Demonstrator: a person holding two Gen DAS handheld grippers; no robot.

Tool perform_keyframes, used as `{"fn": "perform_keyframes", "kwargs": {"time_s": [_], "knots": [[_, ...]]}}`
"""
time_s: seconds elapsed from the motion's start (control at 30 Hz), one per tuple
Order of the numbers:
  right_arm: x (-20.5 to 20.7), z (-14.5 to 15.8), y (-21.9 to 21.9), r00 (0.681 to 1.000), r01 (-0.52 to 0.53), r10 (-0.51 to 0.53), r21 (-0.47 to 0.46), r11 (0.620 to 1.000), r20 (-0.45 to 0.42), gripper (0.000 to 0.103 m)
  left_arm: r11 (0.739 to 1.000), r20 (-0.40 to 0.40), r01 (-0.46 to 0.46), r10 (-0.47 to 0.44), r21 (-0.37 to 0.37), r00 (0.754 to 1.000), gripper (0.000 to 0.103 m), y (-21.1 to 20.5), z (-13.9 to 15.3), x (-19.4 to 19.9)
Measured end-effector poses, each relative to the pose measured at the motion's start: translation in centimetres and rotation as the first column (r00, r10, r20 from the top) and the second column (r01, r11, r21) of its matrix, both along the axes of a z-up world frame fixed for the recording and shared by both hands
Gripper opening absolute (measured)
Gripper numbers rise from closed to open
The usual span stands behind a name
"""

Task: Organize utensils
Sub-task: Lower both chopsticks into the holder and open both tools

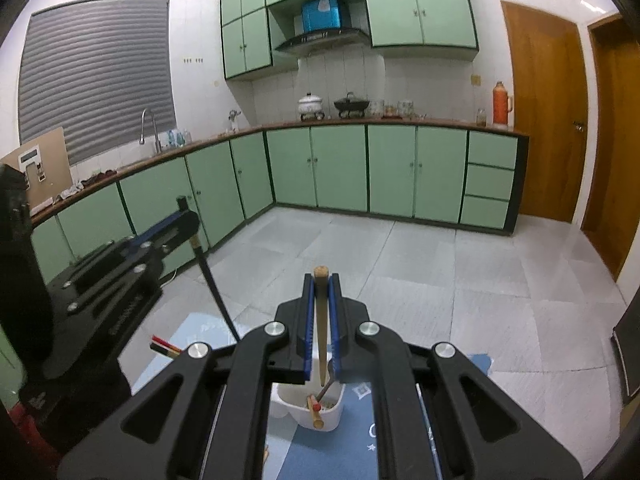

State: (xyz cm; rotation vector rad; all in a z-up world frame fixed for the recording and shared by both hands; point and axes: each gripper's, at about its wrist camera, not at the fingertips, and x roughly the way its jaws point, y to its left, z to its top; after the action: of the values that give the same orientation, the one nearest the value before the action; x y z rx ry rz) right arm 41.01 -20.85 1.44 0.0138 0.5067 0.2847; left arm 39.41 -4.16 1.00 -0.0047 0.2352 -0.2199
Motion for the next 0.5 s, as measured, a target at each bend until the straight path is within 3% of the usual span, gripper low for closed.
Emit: {"fn": "perform_keyframes", "kwargs": {"time_s": [0.17,0.27,0.33,0.5], "knots": [[0.6,-1.5,0.4,0.999,-0.013,0.013,0.005,1.000,-0.043,0.009,1.000,-0.077,-0.009,0.009,-0.006,0.997,0.007,1.1,-2.1,0.8],[0.5,-1.5,0.1,0.999,0.004,-0.003,0.006,1.000,-0.040,0.013,1.000,-0.085,-0.003,0.003,-0.008,0.996,0.016,1.5,-2.0,0.0],[0.0,-1.3,-0.4,0.999,0.023,-0.022,0.012,1.000,-0.028,0.023,1.000,-0.076,-0.008,0.008,0.005,0.997,0.029,1.7,-1.6,-0.8],[-3.2,-0.7,-1.8,0.997,0.076,-0.077,0.018,0.997,0.031,0.050,1.000,-0.055,-0.004,0.005,0.006,0.998,0.048,2.5,-0.6,-4.2]]}}
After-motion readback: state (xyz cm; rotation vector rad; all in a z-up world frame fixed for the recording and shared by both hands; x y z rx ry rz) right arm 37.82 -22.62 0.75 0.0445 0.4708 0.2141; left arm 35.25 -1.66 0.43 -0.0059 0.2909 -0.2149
